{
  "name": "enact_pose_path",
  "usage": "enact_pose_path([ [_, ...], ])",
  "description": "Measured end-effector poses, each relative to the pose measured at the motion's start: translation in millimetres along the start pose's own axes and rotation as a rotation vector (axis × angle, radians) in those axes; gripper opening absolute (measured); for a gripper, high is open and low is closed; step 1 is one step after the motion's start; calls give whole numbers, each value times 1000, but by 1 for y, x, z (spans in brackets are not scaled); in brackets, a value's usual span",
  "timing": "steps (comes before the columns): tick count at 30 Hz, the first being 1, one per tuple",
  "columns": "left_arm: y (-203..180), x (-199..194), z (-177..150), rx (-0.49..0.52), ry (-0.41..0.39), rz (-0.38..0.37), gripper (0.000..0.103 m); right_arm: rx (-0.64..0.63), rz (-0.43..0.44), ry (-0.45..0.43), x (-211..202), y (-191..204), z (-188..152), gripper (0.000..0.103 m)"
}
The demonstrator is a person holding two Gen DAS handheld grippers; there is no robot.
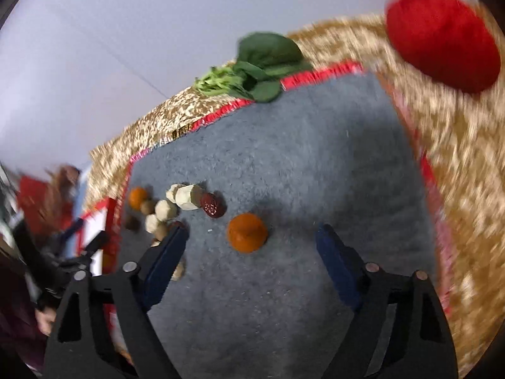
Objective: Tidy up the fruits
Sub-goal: 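Move both tools over the mat toward the two oranges, then grasp an orange with the right tool while the left tool grasps another orange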
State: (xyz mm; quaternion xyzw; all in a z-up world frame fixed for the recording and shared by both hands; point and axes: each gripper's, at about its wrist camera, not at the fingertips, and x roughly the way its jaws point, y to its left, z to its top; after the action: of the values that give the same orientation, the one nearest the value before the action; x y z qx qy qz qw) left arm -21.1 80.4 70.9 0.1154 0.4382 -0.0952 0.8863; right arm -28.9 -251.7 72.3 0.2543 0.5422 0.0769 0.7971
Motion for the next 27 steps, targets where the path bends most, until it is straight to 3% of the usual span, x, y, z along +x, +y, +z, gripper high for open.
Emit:
enact_pose_path([
  [3,-3,1,-4,30,8,-6,86,29,-1,31,9,2,3,74],
  [8,7,7,-11,24,33,-12,59,-2,-31,81,30,20,2,57],
  [12,16,15,-4,-33,42,-75,59,3,-136,89,50,22,2,39],
  [18,12,20,25,-29,-2,-112,60,-81,-205,76,59,35,-4,37],
  [27,-12,47,38,-28,48,-190,60,-62,-187,79,62,32,-2,37],
])
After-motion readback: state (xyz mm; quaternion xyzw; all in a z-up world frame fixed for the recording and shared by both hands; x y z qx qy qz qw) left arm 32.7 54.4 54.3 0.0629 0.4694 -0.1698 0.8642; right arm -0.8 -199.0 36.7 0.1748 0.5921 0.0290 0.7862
